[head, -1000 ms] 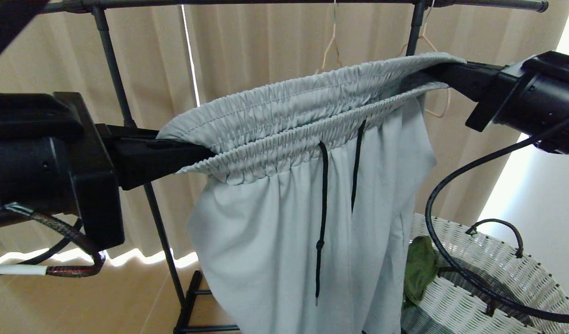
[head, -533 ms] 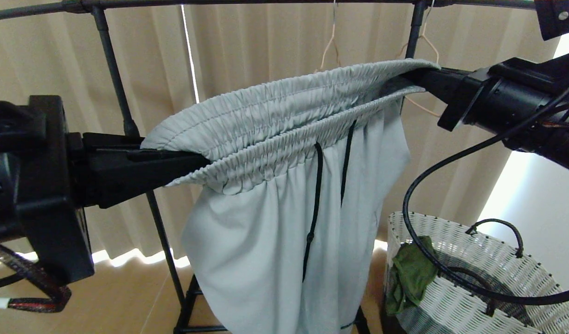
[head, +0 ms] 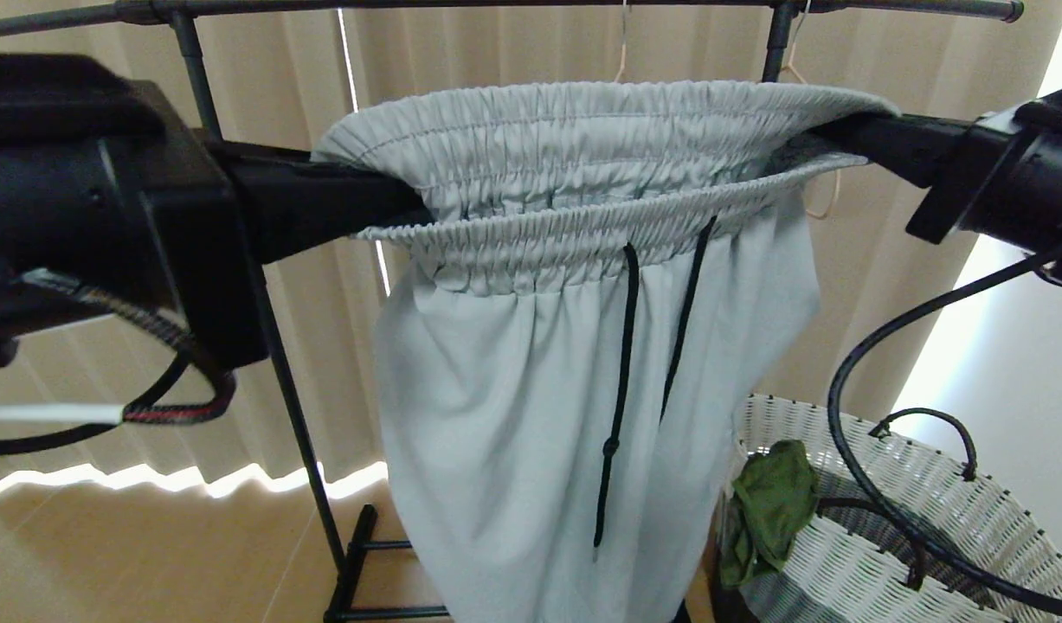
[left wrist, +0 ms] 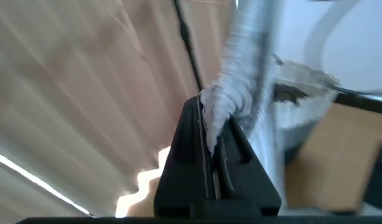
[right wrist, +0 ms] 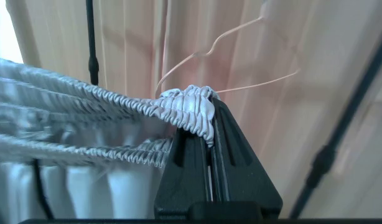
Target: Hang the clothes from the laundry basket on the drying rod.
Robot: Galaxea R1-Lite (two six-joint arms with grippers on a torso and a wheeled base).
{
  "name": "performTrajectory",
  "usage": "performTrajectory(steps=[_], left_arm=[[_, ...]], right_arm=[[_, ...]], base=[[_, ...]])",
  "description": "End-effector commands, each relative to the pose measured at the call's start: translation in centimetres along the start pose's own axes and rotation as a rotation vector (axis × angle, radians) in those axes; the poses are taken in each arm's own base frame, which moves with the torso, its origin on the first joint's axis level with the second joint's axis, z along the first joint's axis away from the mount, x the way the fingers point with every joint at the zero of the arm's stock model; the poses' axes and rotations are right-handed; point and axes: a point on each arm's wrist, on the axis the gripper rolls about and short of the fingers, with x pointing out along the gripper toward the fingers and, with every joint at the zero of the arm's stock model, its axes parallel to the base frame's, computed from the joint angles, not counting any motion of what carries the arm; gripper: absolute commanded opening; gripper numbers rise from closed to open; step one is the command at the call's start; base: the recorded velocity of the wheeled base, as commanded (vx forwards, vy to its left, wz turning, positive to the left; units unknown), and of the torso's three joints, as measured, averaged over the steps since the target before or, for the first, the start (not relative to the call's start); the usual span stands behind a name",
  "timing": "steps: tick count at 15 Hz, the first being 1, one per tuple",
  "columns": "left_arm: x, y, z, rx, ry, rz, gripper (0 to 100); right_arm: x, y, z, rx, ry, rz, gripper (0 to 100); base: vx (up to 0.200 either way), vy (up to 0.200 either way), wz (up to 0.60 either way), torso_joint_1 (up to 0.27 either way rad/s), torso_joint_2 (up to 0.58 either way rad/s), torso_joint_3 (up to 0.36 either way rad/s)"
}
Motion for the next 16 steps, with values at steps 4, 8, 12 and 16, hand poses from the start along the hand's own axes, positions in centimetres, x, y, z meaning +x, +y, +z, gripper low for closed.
performTrajectory(steps=[4,8,12,16], left_arm=[[3.7,1.6,0.9,-0.009,0.033,0.159,0],[3.8,1.4,-0.2,-0.004,0.082,0.185,0],[3.9,1.3,-0.6,0.001,0.098,0.178,0],[5.8,2.6,-0.7,-0.004,0.122,0.254,0]], right_arm=[[-4.7,1.8,1.0,0.010,0.011,0.066,0],[-4.2,1.7,0.5,0.012,0.025,0.068,0],[-4.5,1.8,0.5,0.012,0.030,0.066,0],[-6.8,1.9,1.4,0.011,0.020,0.063,0]], base=[[0.000,0.000,0.00,0.000,0.00,0.000],[0.000,0.000,0.00,0.000,0.00,0.000],[0.000,0.000,0.00,0.000,0.00,0.000],[0.000,0.000,0.00,0.000,0.00,0.000]])
